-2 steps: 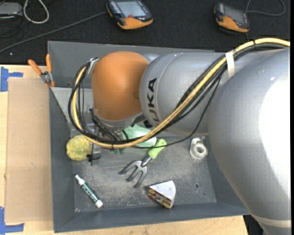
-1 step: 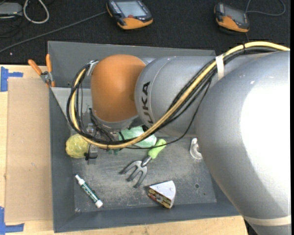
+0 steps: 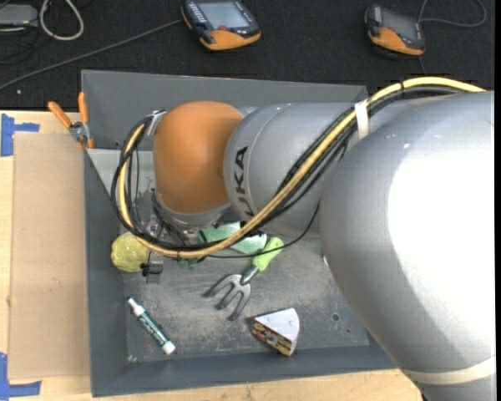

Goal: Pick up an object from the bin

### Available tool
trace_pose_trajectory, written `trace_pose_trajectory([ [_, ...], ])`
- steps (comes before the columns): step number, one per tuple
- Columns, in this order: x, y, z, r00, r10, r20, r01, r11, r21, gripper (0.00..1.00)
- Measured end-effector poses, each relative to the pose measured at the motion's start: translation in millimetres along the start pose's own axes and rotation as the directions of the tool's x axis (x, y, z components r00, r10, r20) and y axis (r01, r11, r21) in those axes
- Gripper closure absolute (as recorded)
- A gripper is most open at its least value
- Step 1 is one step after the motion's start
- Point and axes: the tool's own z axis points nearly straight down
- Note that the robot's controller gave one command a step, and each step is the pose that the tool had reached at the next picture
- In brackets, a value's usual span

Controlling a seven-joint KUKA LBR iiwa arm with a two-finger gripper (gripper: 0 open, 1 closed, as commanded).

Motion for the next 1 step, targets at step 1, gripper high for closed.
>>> trace_pose_trajectory([
  [1, 1.3, 4.7, 40.3, 0.997, -0.073, 0.000, 0.073, 0.997, 0.001, 1.00],
])
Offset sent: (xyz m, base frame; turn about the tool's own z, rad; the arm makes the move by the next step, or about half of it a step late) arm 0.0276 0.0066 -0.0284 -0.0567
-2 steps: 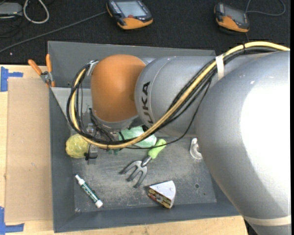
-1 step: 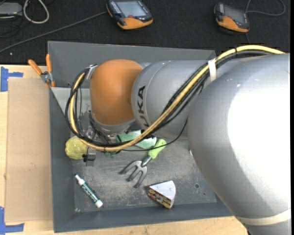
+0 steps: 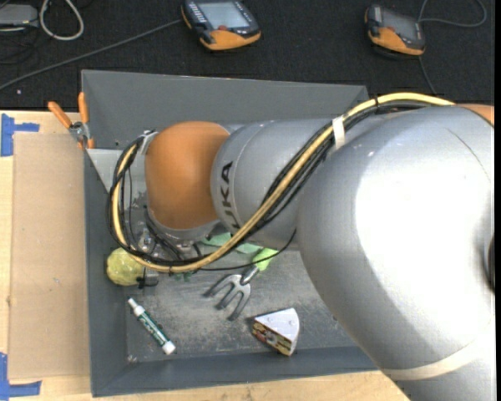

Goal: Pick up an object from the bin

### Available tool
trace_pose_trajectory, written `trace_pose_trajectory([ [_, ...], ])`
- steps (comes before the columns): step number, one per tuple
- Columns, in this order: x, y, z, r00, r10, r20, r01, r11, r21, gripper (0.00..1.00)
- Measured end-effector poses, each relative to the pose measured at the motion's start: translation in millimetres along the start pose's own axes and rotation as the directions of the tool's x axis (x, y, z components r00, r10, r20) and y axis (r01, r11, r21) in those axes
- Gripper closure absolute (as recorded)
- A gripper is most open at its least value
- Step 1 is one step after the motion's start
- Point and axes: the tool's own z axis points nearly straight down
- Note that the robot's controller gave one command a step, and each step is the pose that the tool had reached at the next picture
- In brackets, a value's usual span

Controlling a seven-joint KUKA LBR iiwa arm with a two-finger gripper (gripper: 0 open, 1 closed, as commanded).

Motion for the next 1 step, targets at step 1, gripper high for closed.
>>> trace_pose_trajectory([
  [1, -27.1, 1.0, -9.1, 1.000, 0.014, 0.006, -0.014, 1.000, -0.002, 1.00],
])
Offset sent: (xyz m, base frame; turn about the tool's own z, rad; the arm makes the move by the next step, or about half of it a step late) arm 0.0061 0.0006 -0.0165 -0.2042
